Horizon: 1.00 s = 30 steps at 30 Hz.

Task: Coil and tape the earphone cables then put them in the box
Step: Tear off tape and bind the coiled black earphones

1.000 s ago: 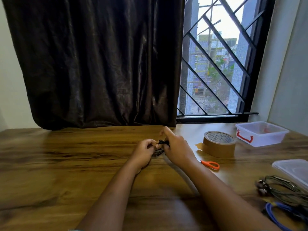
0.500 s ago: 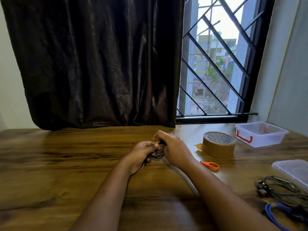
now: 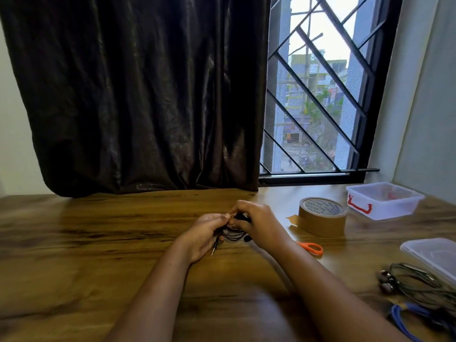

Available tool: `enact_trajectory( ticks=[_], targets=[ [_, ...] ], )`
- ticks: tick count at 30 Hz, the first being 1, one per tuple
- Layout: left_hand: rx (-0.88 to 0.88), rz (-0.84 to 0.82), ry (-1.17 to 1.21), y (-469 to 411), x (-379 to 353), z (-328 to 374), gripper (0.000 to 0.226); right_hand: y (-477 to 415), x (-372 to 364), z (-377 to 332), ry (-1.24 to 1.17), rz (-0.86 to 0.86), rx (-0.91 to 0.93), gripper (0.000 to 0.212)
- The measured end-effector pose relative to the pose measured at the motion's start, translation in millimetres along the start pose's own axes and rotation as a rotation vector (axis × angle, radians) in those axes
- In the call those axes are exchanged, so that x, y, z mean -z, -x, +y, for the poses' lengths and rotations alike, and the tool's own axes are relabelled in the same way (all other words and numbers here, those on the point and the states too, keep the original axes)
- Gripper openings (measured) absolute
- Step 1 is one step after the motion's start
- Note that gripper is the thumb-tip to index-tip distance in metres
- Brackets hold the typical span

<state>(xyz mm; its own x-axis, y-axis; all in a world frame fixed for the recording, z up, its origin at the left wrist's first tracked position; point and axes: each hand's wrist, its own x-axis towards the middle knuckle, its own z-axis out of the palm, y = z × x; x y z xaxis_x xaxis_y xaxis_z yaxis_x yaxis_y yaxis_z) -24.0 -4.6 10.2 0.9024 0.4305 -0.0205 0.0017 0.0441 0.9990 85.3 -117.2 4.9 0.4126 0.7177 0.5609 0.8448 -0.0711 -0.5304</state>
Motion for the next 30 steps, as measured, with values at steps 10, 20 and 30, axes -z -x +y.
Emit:
enact_trajectory(
  ticks=[10, 20, 30],
  targets=[
    [-0.025, 0.014, -0.123, -6.0, -0.7, -5.9, 0.033, 5.2, 3.2, 1.1, -0.07, 0.002, -0.065, 0.01],
    [-0.102, -0.02, -0.27, 5.5, -12.7, -3.5, 0.032, 30.0, 3.7, -8.8, -0.128, 0.086, -0.222, 0.013],
    [-0.162, -0.117, -0.232, 30.0, -50.5, -10.4, 0.031, 81.1, 25.6, -34.2, -0.207, 0.275, -0.318, 0.016]
  ],
)
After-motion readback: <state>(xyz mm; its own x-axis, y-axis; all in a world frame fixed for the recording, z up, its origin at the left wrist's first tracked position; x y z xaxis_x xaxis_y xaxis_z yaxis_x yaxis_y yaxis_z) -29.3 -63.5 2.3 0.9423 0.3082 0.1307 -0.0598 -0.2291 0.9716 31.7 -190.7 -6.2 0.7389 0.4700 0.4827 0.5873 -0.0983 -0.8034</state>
